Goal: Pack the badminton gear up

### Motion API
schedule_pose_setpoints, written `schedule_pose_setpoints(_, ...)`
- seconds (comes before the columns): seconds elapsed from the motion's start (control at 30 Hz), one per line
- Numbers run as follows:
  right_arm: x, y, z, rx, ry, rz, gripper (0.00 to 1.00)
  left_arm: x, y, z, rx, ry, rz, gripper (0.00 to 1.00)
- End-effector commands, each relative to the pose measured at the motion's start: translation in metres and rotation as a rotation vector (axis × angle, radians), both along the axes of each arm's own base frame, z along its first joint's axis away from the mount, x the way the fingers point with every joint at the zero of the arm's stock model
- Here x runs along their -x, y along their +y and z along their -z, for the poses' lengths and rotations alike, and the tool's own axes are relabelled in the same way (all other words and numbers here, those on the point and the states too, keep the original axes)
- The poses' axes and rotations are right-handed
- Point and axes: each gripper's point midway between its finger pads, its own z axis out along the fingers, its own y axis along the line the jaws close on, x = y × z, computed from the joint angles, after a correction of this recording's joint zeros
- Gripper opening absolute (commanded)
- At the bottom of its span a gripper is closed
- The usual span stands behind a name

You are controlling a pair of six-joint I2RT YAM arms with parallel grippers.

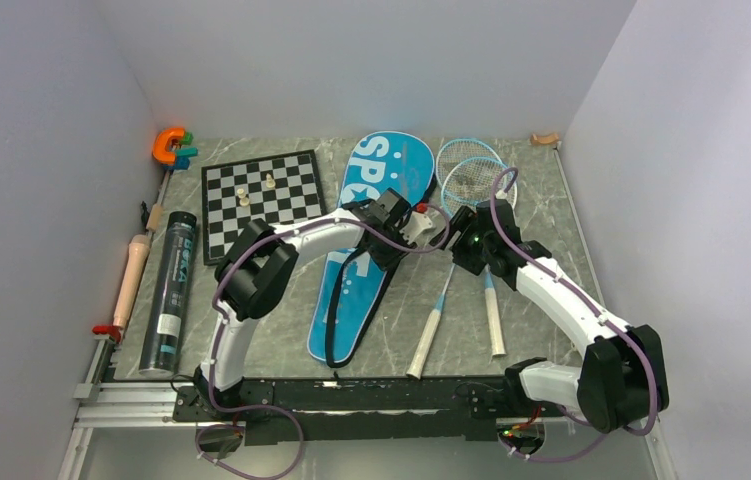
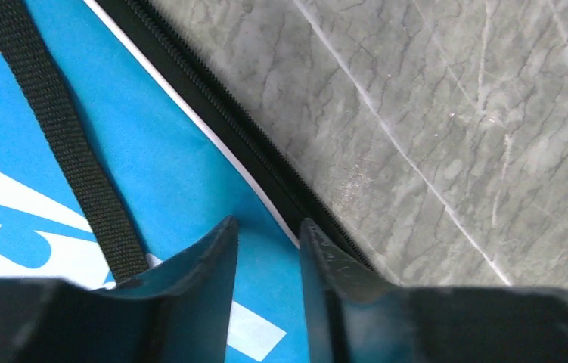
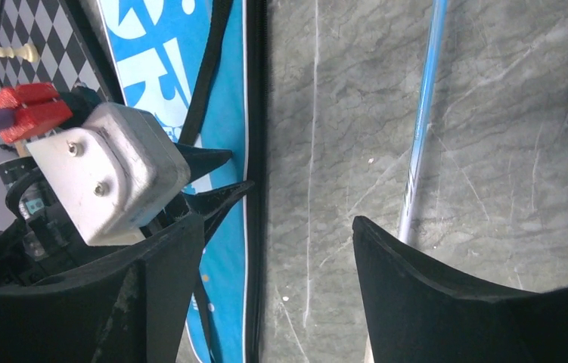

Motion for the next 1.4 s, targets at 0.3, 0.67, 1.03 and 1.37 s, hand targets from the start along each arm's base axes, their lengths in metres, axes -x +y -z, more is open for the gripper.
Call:
schedule_pose_setpoints(0.3,0.001,-0.014,-0.009,0.002,-0.032,0.038,0.67,-0.011,0.014,-0.003,-0.031,-0.046,-0.022,0.00)
schedule_pose_setpoints(0.67,-0.006,-0.003,0.023,-0.042,0.012,0.027,0.61,-0.024,0.022,-0.066,0.124,-0.059,-0.084,0.00)
schedule_pose_setpoints(1.03,-0.077,0.042,0.060,-0.083,0.016,-0.032,0.69,-0.013,0.046,-0.076,0.164,-0.008,-0.089,0.27)
schedule_pose_setpoints(1.37,-0.142,0.056,0.102,-0.032,0.039,-0.003,0.67,0.006,0.051,-0.106,0.209,-0.004,-0.056,0.31)
